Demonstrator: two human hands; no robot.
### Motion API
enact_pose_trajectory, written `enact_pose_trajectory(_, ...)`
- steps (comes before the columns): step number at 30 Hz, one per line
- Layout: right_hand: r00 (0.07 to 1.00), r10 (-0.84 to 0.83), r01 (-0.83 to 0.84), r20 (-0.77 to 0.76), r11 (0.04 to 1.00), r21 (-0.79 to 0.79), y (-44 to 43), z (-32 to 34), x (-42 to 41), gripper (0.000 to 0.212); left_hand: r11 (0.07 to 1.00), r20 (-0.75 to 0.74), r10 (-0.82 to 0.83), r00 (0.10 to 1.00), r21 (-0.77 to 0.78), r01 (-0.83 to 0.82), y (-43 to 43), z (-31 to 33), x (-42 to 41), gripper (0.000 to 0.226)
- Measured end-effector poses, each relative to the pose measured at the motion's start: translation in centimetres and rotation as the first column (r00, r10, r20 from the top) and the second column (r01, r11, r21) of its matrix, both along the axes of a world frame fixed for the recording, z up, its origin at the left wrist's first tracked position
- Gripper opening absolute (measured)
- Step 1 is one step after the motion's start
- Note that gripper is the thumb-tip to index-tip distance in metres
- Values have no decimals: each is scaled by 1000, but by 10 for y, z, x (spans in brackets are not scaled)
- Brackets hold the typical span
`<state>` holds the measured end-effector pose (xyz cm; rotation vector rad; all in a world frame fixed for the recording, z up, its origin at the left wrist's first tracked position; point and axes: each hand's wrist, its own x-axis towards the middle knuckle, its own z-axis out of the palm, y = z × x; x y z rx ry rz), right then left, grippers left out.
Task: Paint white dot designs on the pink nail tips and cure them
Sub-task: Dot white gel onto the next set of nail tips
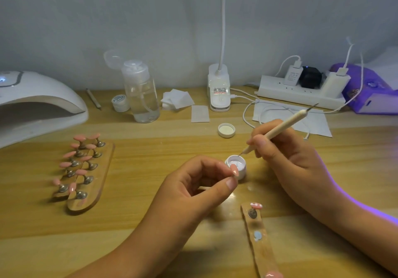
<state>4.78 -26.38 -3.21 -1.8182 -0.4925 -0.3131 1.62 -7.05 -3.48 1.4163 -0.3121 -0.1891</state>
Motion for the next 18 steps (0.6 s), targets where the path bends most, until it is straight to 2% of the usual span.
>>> enact_pose_trajectory(3,999,-26,31,-30,983,182,-3,3,1,3,1000,14,-23,1000,21,23,0,-1,1,14)
enact_pose_trajectory(5,995,-24,52,-93,949,310,-5,3,1,10,999,17,-32,999,34,31,0,-2,1,14)
enact_pose_trajectory(8,969,86,30,-230,888,458,-7,2,1,17,997,38,-45,998,69,42,0,-2,0,16)
enact_pose_trajectory(10,948,177,-16,-266,858,513,-6,2,1,23,994,48,-54,997,94,49,-1,-2,0,17)
enact_pose_trajectory(13,921,299,-105,-250,807,581,-2,5,-3,20,990,60,-64,996,131,56,-1,-2,0,19)
enact_pose_trajectory(18,900,358,-147,-250,788,598,5,8,-9,24,984,72,-87,994,162,74,-3,0,-1,17)
